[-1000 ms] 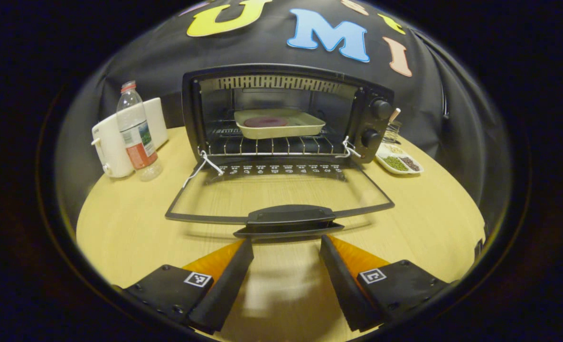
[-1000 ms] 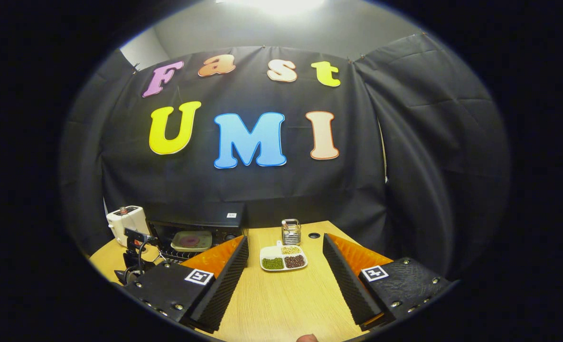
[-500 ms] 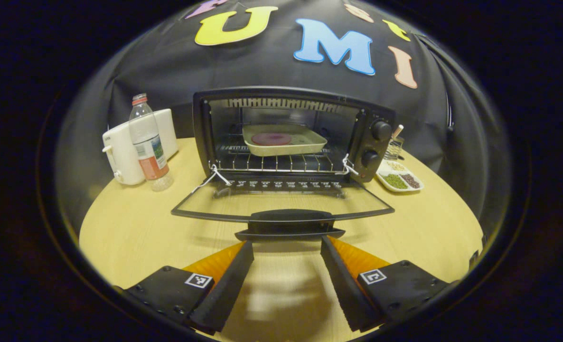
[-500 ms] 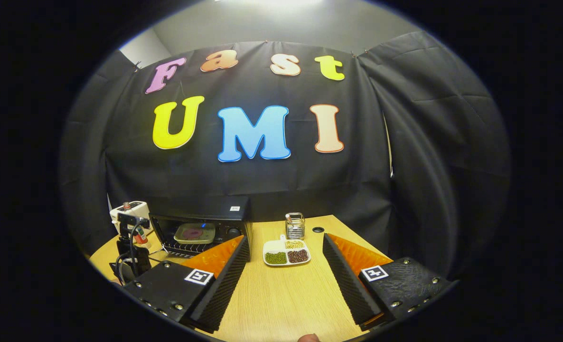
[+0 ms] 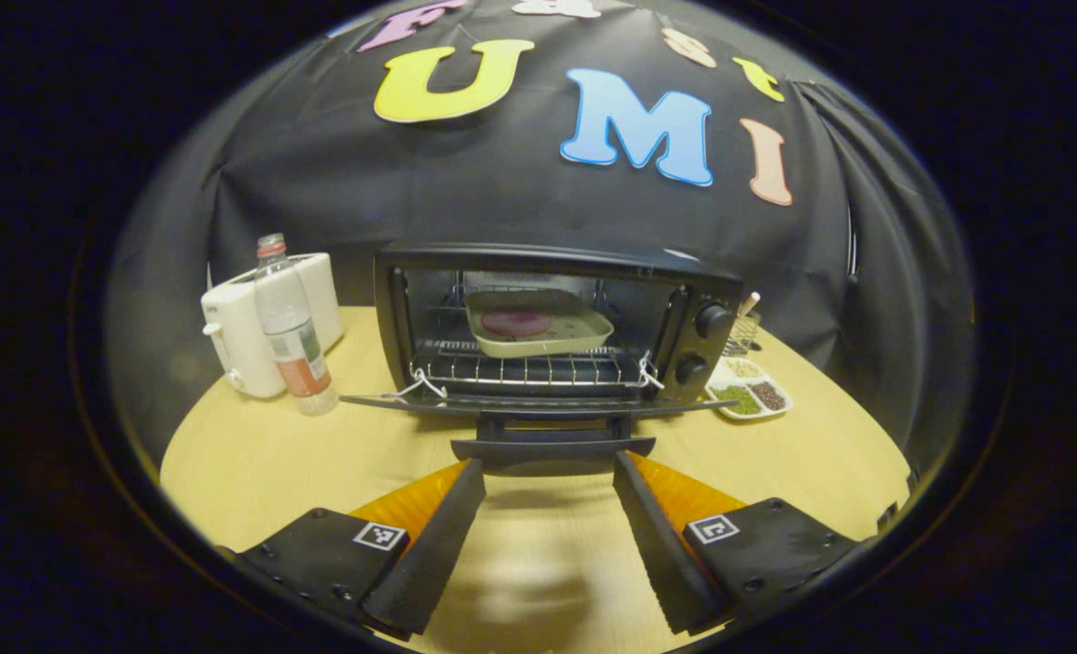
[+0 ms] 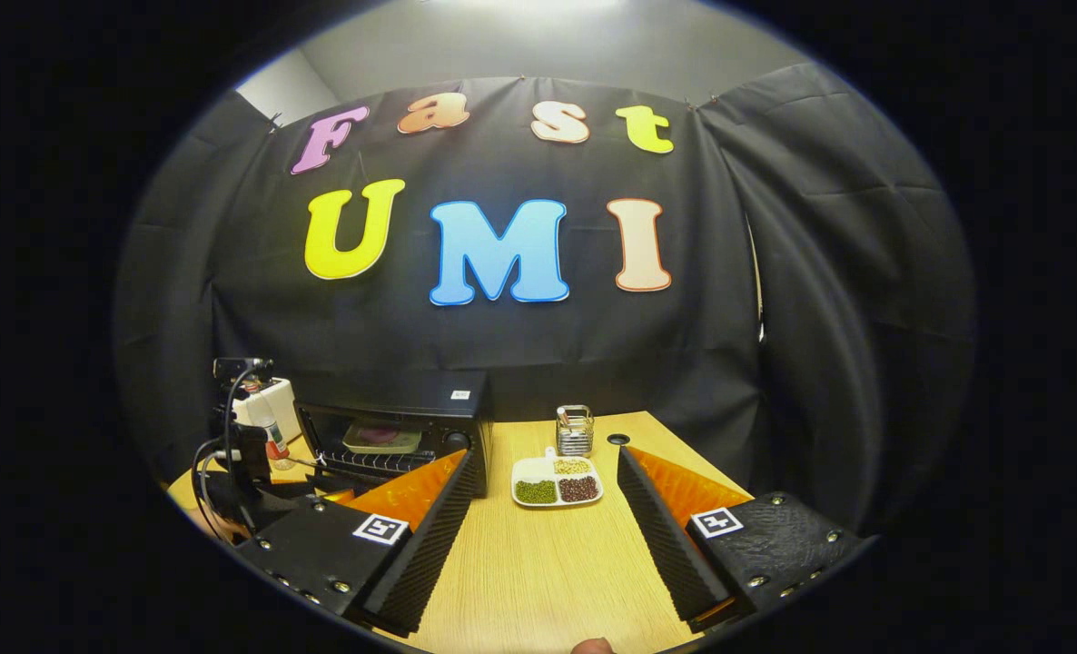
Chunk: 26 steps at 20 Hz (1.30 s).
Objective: Open the electric oven with the left hand, put the food in, and close the electric oven.
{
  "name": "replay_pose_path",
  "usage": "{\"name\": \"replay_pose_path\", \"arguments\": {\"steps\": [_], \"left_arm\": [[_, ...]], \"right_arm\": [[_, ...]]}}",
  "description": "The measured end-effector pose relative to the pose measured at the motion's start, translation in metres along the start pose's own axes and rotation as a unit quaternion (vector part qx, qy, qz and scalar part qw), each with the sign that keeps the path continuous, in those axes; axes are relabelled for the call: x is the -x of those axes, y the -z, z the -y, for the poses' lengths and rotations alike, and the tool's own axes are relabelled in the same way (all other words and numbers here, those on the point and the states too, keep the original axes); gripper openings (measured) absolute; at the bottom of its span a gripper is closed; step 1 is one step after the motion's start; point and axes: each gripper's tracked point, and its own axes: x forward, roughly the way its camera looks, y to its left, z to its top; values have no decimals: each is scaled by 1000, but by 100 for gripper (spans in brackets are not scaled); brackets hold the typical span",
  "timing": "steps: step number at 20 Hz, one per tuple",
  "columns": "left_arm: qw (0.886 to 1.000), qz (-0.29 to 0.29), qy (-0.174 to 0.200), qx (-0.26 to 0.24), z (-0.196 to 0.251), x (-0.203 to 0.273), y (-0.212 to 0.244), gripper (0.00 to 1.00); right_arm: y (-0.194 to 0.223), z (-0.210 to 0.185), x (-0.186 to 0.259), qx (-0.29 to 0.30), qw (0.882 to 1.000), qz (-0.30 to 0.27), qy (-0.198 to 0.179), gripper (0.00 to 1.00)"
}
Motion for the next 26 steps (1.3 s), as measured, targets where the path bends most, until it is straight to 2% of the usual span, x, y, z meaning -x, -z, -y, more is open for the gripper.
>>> {"name": "replay_pose_path", "arguments": {"steps": [1, 3, 4, 9, 10, 12, 14, 18, 19, 20, 21, 22, 24, 25, 26], "left_arm": [[1000, 8, -1, -6, 0, -1, -7, 100], [1000, 20, -3, -16, 0, -4, -22, 100], [999, 29, -2, -20, 0, -6, -29, 97], [997, 74, -1, -38, 0, -21, -76, 100], [995, 86, -1, -40, 1, -22, -88, 97], [993, 115, -3, -42, 6, -9, -112, 97], [989, 142, -1, -40, 15, 16, -133, 100], [982, 187, -5, -31, 29, 82, -157, 100], [980, 197, -11, -30, 32, 101, -163, 96], [978, 207, -16, -29, 34, 119, -166, 100], [976, 214, -21, -27, 37, 138, -168, 96], [974, 221, -28, -26, 38, 156, -168, 100], [970, 238, -49, -21, 35, 193, -170, 96], [968, 245, -57, -16, 34, 211, -170, 100], [966, 250, -63, -12, 35, 228, -169, 95]], "right_arm": [[0, -1, 1, 0, 1000, 1, -2, 98], [0, 0, 0, 6, 1000, 1, 1, 98], [-1, 1, 1, 11, 1000, 1, 2, 98], [-2, 1, 5, 10, 1000, 3, -1, 98], [-3, 0, 6, 8, 1000, 2, -4, 98], [-12, -1, 9, 7, 1000, 11, -10, 98], [-21, -2, 13, 4, 1000, 24, -19, 98], [-37, 1, 24, 4, 998, 50, -42, 98], [-40, 4, 27, 4, 997, 55, -47, 98], [-42, 6, 31, 3, 997, 59, -52, 97], [-44, 8, 34, 1, 997, 61, -56, 97], [-46, 10, 37, 0, 996, 63, -60, 97], [-50, 9, 44, -2, 995, 68, -79, 97], [-53, 9, 47, -1, 994, 71, -88, 97], [-56, 9, 51, 0, 993, 75, -92, 97]]}}
